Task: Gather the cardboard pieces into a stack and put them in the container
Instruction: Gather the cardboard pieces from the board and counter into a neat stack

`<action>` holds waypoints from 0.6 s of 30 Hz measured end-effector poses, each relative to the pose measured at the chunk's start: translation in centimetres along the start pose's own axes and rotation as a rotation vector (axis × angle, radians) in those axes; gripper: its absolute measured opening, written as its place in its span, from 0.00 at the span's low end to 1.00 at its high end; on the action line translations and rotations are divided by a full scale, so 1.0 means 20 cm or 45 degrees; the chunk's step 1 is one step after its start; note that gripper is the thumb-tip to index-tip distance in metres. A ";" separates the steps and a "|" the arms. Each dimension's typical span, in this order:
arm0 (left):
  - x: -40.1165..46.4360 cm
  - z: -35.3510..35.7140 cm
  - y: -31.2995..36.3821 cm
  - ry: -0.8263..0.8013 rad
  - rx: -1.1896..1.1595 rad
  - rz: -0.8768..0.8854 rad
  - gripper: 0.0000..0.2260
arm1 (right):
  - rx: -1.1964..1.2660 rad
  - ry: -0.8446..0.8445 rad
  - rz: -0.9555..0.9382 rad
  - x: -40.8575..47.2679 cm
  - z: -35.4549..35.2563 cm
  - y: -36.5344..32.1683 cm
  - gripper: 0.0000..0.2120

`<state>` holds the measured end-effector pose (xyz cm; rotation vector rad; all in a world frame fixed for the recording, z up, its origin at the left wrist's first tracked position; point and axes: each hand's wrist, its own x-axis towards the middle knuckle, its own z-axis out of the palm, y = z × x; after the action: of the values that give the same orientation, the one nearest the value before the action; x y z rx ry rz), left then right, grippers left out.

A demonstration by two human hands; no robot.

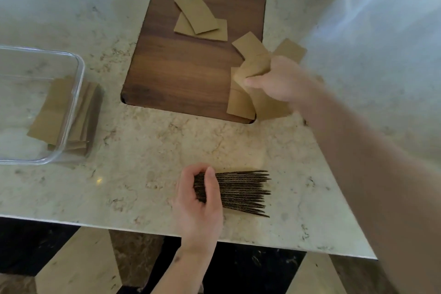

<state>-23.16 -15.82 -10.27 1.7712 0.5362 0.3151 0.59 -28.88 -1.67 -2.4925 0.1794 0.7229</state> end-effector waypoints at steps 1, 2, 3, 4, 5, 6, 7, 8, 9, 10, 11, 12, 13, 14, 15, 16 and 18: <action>0.00 0.01 0.00 -0.004 -0.016 -0.007 0.07 | 0.112 0.069 0.084 0.00 0.04 0.01 0.26; 0.00 0.02 0.00 -0.009 -0.029 -0.005 0.06 | 0.192 0.125 0.135 -0.01 0.10 0.00 0.26; 0.00 0.02 0.00 -0.011 -0.034 0.003 0.06 | 0.230 0.174 0.167 -0.01 0.15 -0.02 0.26; 0.01 0.02 0.01 -0.007 -0.028 0.017 0.06 | 0.242 0.210 0.181 -0.01 0.21 -0.05 0.27; 0.01 0.02 0.01 0.000 -0.014 0.029 0.07 | 0.234 0.241 0.182 -0.01 0.26 -0.08 0.29; 0.01 0.02 0.00 0.007 -0.005 0.036 0.07 | 0.219 0.272 0.187 0.00 0.30 -0.12 0.32; 0.01 0.02 0.00 0.007 0.001 0.036 0.07 | 0.237 0.296 0.192 0.00 0.33 -0.14 0.35; 0.00 0.02 -0.01 0.008 -0.010 0.036 0.06 | 0.263 0.304 0.179 0.00 0.35 -0.16 0.36; 0.01 0.02 -0.01 0.001 -0.029 0.035 0.06 | 0.286 0.308 0.160 0.01 0.37 -0.16 0.36; 0.01 0.02 -0.02 -0.003 -0.049 0.035 0.05 | 0.286 0.303 0.141 0.01 0.38 -0.16 0.34; 0.01 0.02 -0.02 -0.006 -0.054 0.039 0.05 | 0.282 0.283 0.126 0.01 0.38 -0.15 0.33; 0.01 0.02 -0.02 -0.011 -0.050 0.044 0.05 | 0.268 0.237 0.107 -0.01 0.38 -0.13 0.32; 0.01 0.02 -0.02 -0.013 -0.041 0.050 0.06 | 0.256 0.180 0.083 -0.03 0.38 -0.10 0.32; 0.01 0.03 -0.01 -0.015 -0.035 0.054 0.06 | 0.240 0.143 0.058 -0.05 0.38 -0.06 0.31; 0.01 0.03 -0.01 -0.010 -0.024 0.066 0.06 | 0.234 0.124 0.026 -0.07 0.38 -0.03 0.30; 0.01 0.03 -0.01 -0.012 -0.021 0.068 0.06 | 0.227 0.124 -0.001 -0.11 0.37 0.01 0.29; 0.02 0.03 -0.01 -0.013 -0.016 0.069 0.05 | 0.262 0.144 -0.083 -0.19 0.34 0.09 0.24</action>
<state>-22.64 -16.07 -10.58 1.7768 0.4784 0.3461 -6.22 -26.85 -5.31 -2.3314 0.2024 0.5097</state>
